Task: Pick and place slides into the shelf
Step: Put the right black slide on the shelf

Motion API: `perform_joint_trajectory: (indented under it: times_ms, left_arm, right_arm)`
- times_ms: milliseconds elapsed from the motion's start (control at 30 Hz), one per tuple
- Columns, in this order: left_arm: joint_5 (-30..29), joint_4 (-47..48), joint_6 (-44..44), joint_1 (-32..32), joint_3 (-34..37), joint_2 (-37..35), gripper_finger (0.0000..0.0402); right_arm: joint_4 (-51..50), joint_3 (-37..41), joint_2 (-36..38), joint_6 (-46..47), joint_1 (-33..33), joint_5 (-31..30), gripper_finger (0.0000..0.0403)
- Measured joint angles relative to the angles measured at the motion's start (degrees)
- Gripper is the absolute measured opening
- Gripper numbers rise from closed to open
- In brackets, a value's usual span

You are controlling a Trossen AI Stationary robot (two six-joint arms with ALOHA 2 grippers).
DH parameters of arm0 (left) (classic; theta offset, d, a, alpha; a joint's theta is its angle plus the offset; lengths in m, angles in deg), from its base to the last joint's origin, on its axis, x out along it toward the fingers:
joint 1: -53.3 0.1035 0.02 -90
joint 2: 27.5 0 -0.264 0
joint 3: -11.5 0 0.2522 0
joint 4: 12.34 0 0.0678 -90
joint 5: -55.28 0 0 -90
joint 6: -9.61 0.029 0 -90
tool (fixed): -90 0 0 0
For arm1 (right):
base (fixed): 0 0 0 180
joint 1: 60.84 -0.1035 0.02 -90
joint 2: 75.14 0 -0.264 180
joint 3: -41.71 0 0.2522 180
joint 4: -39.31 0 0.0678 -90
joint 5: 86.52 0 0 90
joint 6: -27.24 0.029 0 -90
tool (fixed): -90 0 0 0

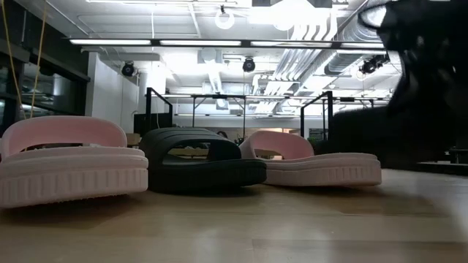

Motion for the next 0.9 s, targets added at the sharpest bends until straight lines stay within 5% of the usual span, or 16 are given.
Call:
perform_joint_trajectory:
  times_ms: [400, 900]
  left_arm:
    - [0.0, 0.0, 0.0, 0.0, 0.0, 0.0, 0.0001]
    - [0.0, 0.0, 0.0, 0.0, 0.0, 0.0, 0.0001]
  right_arm:
    - [-12.0, -8.0, 0.1, -0.5, 0.0, -1.7, 0.0001]
    - [-11.9, -8.5, 0.7, -10.6, 5.9, -3.5, 0.0000]
